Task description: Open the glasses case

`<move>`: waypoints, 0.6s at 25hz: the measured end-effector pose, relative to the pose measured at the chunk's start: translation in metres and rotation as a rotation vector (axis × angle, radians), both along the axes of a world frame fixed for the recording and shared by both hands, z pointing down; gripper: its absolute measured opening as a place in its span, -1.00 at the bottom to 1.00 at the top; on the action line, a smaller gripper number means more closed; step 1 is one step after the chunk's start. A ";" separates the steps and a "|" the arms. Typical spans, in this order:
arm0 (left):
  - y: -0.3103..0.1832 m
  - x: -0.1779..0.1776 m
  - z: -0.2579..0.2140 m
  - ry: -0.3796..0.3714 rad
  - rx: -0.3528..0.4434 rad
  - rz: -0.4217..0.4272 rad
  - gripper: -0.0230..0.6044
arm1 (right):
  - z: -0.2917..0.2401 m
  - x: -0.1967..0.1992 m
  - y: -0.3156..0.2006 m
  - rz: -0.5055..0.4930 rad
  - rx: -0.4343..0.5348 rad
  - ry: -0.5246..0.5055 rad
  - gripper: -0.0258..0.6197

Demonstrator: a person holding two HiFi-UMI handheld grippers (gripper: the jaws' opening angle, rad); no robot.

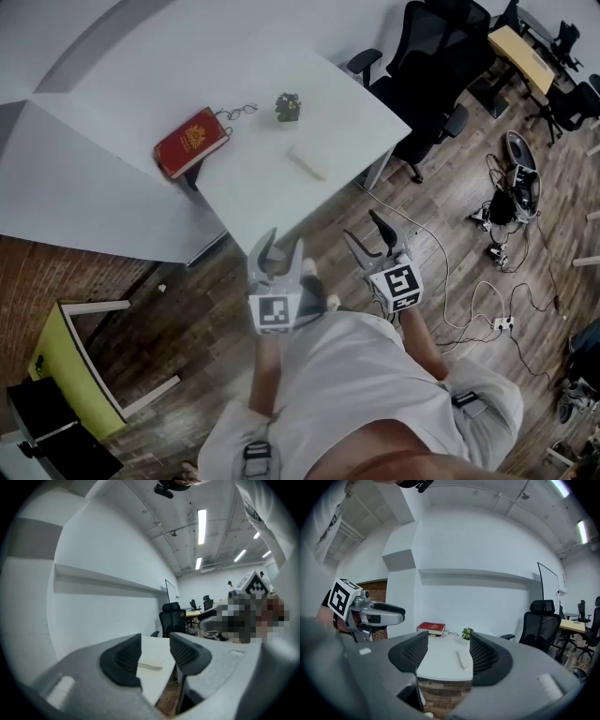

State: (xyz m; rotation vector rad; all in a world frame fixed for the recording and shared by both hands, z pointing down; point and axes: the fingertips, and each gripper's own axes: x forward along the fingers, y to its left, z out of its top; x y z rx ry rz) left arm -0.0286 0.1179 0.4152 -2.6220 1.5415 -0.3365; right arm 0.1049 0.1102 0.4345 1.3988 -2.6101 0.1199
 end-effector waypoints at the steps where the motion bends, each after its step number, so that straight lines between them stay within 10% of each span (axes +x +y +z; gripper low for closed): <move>1: -0.005 -0.001 0.000 0.001 0.004 0.003 -0.33 | 0.000 -0.001 -0.005 0.002 0.000 0.003 -0.07; 15: -0.088 -0.014 0.001 0.010 0.003 0.060 -0.34 | -0.004 -0.014 -0.079 0.049 -0.011 0.030 -0.07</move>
